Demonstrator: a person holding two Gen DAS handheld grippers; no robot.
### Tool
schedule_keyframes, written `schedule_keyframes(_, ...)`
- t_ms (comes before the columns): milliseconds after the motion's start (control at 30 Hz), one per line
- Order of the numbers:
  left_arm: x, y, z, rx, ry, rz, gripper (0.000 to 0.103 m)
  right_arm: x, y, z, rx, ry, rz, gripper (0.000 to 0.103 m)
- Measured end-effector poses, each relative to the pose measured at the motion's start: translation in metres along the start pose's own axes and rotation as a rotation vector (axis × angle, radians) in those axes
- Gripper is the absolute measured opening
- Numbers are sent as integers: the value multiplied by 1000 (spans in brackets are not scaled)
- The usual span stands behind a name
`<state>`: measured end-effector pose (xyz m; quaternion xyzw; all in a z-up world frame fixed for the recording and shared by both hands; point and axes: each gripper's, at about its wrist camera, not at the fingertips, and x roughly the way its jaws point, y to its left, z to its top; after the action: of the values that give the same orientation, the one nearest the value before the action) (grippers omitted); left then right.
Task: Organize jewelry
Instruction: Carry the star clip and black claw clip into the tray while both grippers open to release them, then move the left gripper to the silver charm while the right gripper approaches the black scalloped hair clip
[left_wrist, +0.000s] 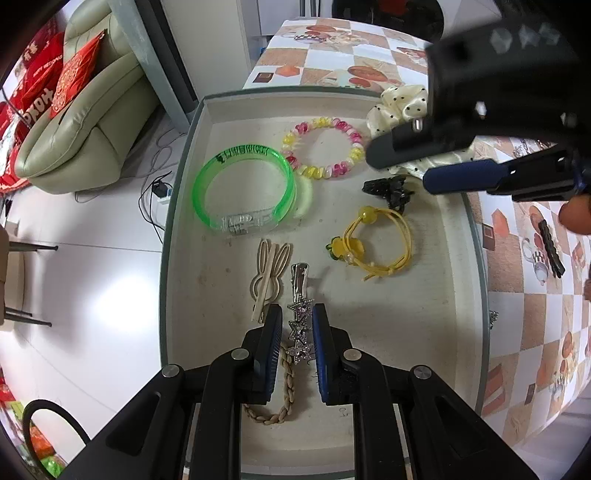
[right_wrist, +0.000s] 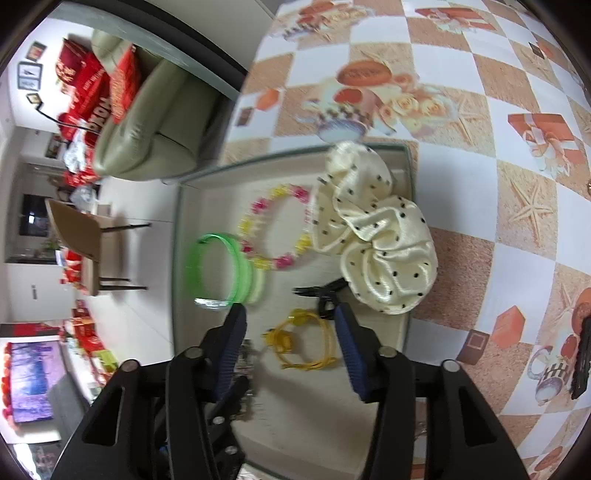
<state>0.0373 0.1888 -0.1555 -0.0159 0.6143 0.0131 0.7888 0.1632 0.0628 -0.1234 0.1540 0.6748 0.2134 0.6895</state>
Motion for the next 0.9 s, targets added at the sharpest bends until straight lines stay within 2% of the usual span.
schedule_keyframes(67, -2, -1, 1, 11, 1, -1, 21, -9, 2, -1, 1, -14, 33, 64)
schedule_keyframes(133, -5, -4, 4, 20, 1, 1, 22, -18, 4, -3, 4, -28, 60, 66)
schedule_keyframes(167, -5, -6, 4, 22, 2, 3, 42, -20, 9, -4, 6, -34, 70, 67)
schedule_keyframes(200, -7, -6, 5, 21, 2, 6, 66, -25, 10, -5, 9, -43, 85, 68)
schedule_keyframes(233, -11, -7, 5, 14, -12, 21, 103, -33, 8, -7, 13, -54, 99, 71)
schedule_keyframes(300, -20, -9, 4, 13, -54, 31, 103, -44, 7, -12, 22, -74, 117, 76)
schedule_keyframes(600, -38, -22, 4, 43, -41, 11, 103, -101, -30, -44, 107, -151, 108, 82)
schedule_keyframes(667, -46, -30, 0, 59, -41, 1, 103, -113, -46, -55, 144, -166, 94, 92)
schedule_keyframes(800, -56, -37, -4, 96, -53, -19, 103, -137, -76, -81, 190, -210, 30, 92)
schedule_keyframes(867, -61, -44, -3, 118, -60, -24, 103, -147, -92, -92, 200, -230, -25, 103)
schedule_keyframes(900, -62, -48, -3, 129, -64, -24, 103, -152, -101, -99, 201, -241, -62, 103)
